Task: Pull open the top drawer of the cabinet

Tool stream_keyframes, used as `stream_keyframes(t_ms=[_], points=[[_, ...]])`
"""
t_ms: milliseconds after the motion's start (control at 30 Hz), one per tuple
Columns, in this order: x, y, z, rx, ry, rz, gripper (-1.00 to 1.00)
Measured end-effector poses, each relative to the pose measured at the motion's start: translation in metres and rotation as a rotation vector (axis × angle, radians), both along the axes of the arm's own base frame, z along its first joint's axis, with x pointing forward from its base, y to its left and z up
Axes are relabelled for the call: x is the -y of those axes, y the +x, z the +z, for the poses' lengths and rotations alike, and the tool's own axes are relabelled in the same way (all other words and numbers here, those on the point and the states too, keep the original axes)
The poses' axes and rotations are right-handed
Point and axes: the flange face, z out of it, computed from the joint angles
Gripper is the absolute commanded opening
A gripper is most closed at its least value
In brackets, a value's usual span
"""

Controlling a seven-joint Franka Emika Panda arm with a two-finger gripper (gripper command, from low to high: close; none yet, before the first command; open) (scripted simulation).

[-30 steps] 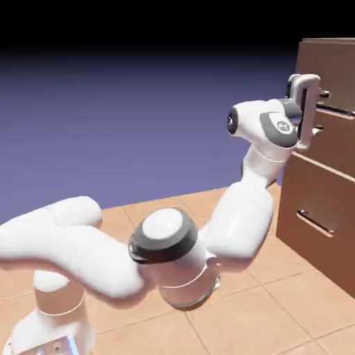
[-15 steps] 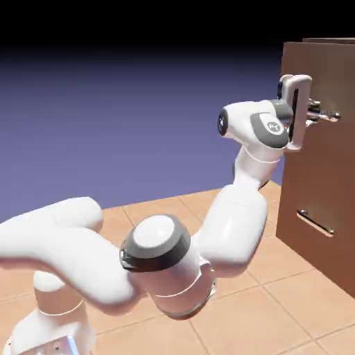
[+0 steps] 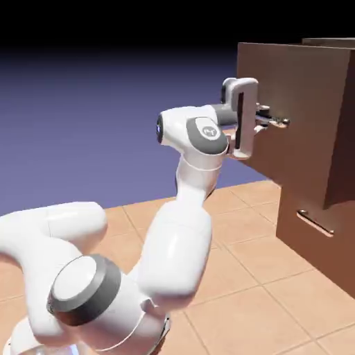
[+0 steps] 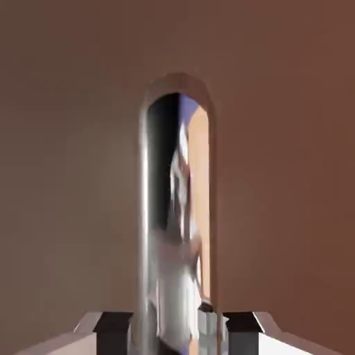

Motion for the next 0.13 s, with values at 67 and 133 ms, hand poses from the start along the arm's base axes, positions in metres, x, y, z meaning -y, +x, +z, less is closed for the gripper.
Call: stream_keyframes(t_ms=[67, 133], points=[[-0.001, -0.002, 0.0, 0.0, -0.001, 0.002, 1.0], [0.0, -0.015, 0.001, 0.0, 0.0, 0.002, 1.0]])
